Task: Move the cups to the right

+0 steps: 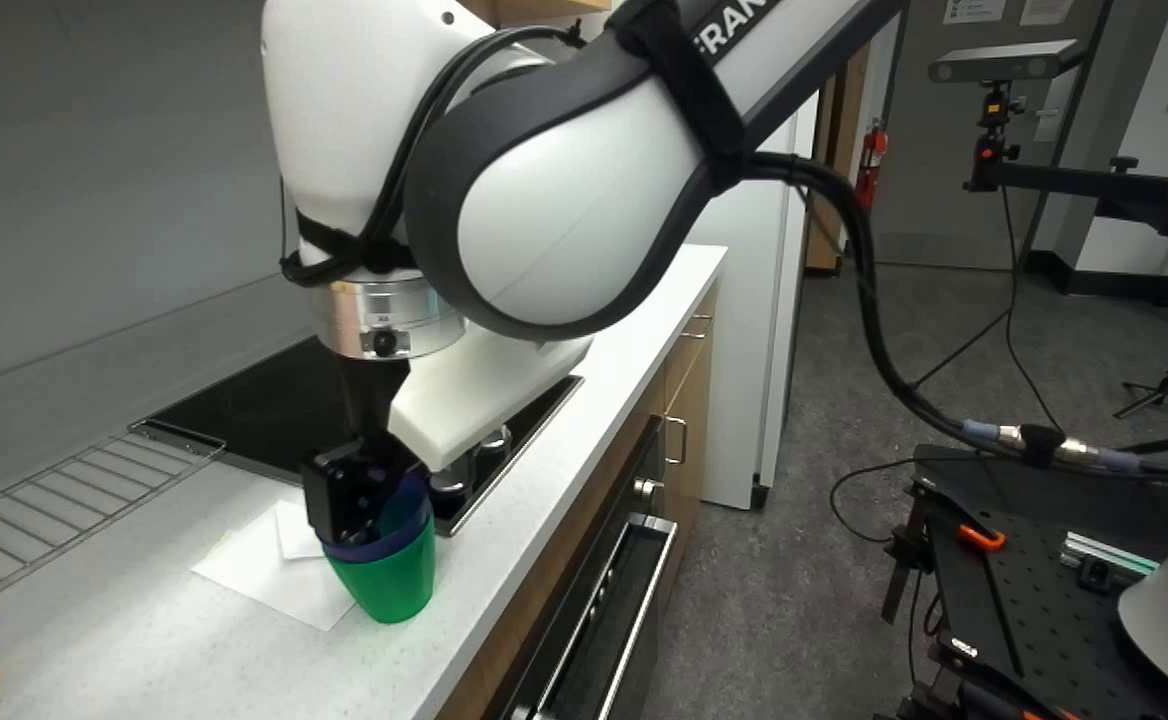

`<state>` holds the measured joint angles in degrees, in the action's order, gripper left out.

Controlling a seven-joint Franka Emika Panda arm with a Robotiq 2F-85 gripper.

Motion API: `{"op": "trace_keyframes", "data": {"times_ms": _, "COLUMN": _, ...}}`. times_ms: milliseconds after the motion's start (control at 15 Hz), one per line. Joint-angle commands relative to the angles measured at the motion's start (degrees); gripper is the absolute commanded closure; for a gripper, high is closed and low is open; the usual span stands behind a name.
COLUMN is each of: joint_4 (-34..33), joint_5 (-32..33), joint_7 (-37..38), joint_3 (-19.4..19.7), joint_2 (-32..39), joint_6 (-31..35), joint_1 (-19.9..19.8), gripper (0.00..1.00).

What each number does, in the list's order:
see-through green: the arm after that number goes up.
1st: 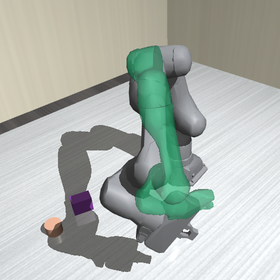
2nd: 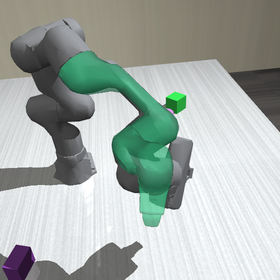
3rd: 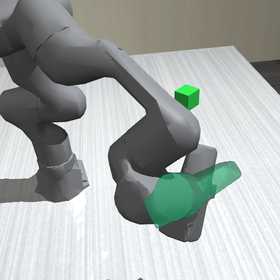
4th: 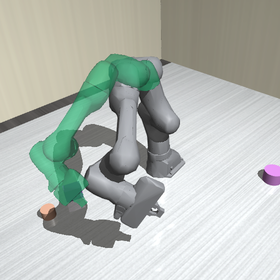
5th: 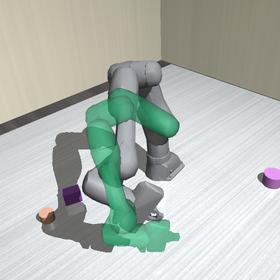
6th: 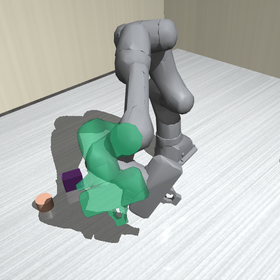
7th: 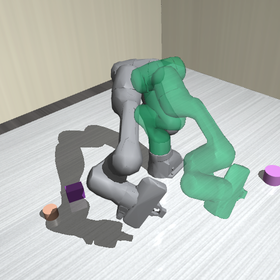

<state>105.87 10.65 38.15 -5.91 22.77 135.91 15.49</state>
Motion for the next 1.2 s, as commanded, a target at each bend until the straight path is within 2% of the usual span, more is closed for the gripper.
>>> {"op": "trace_keyframes", "data": {"times_ms": 0, "joint_4": -2.3, "joint_5": 0.7, "joint_7": 0.7, "joint_3": 1.8, "joint_2": 2.4, "joint_6": 0.4, "joint_1": 2.0, "gripper": 0.0}}
{"op": "trace_keyframes", "data": {"times_ms": 67, "joint_4": -2.4, "joint_5": 0.6, "joint_7": 0.9, "joint_3": 2.0, "joint_2": 2.6, "joint_6": 0.5, "joint_1": 2.2, "gripper": 0.01}}
{"op": "trace_keyframes", "data": {"times_ms": 133, "joint_4": -2.6, "joint_5": 0.3, "joint_7": 0.9, "joint_3": 2.1, "joint_2": 2.7, "joint_6": 0.8, "joint_1": 2.2, "gripper": 0.26}}
{"op": "trace_keyframes", "data": {"times_ms": 267, "joint_4": -2.7, "joint_5": 0.2, "joint_7": 0.9, "joint_3": 2.3, "joint_2": 2.7, "joint_6": 0.9, "joint_1": 2.2, "gripper": 0.29}}
{"op": "trace_keyframes", "data": {"times_ms": 333, "joint_4": -2.8, "joint_5": 0.2, "joint_7": 0.9, "joint_3": 2.3, "joint_2": 2.6, "joint_6": 1.0, "joint_1": 2.2, "gripper": 0.35}}
{"op": "trace_keyframes", "data": {"times_ms": 400, "joint_4": -2.8, "joint_5": 0.1, "joint_7": 0.9, "joint_3": 2.4, "joint_2": 2.5, "joint_6": 0.9, "joint_1": 2.1, "gripper": 0.45}}
{"op": "trace_keyframes", "data": {"times_ms": 867, "joint_4": -2.4, "joint_5": 0.1, "joint_7": 0.9, "joint_3": 2.9, "joint_2": 2.4, "joint_6": 0.9, "joint_1": 1.9, "gripper": 0.98}}
{"op": "trace_keyframes", "data": {"times_ms": 933, "joint_4": -2.4, "joint_5": 0.0, "joint_7": 0.9, "joint_3": 3.1, "joint_2": 2.4, "joint_6": 0.8, "joint_1": 1.8, "gripper": 1.0}}
{"op": "trace_keyframes", "data": {"times_ms": 1133, "joint_4": -2.6, "joint_5": -0.6, "joint_7": 1.1, "joint_3": 3.5, "joint_2": 1.6, "joint_6": 0.5, "joint_1": 1.3, "gripper": 0.98}}
